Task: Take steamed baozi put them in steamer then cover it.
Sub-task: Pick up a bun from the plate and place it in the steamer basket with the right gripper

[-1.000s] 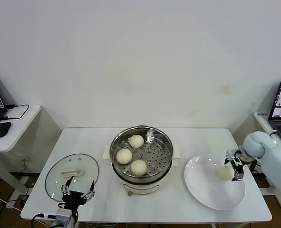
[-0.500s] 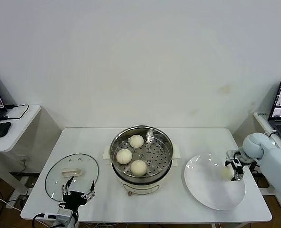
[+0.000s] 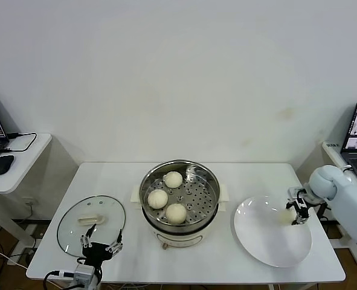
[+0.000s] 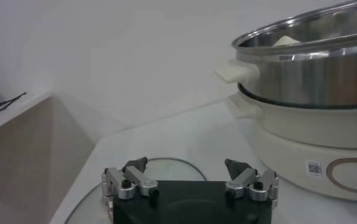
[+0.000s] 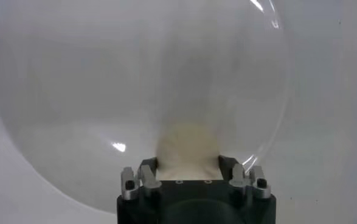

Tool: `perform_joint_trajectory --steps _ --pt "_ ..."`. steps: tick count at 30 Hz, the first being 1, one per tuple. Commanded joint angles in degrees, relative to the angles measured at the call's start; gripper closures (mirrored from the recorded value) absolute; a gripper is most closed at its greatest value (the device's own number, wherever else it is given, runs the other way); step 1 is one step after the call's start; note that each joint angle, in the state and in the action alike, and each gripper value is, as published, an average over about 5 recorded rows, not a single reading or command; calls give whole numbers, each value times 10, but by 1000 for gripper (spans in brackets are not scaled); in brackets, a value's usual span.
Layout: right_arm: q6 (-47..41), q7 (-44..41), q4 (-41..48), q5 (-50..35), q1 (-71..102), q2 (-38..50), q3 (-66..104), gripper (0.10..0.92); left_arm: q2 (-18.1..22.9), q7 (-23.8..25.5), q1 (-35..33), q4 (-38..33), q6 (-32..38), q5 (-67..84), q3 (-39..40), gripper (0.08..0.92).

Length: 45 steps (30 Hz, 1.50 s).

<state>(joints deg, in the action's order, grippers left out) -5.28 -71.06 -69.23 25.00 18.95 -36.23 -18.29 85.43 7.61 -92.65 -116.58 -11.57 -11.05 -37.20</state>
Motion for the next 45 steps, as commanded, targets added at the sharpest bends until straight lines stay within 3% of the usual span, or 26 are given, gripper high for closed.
perform_joint_trajectory --steps 1,8,16,23,33,45 --pt "-35 -9 -44 -103 -92 33 -75 423 2 -1 2 -1 1 -2 2 177" --pt "-75 -17 -77 -204 -290 22 -212 423 0 -1 5 -13 1 -4 -2 177" --pt "-121 -25 -80 -371 -542 -70 -418 423 -18 2 12 -18 1 1 -24 177" --pt "-158 -26 -67 -449 -599 -152 -471 423 -22 3 16 -28 1 -1 -20 177" --pt "-199 -13 -58 -485 -581 -252 -505 423 -24 3 16 -36 2 5 -19 177" --pt "-221 12 -38 -462 -522 -296 -521 423 -33 3 13 -41 2 14 -27 177"
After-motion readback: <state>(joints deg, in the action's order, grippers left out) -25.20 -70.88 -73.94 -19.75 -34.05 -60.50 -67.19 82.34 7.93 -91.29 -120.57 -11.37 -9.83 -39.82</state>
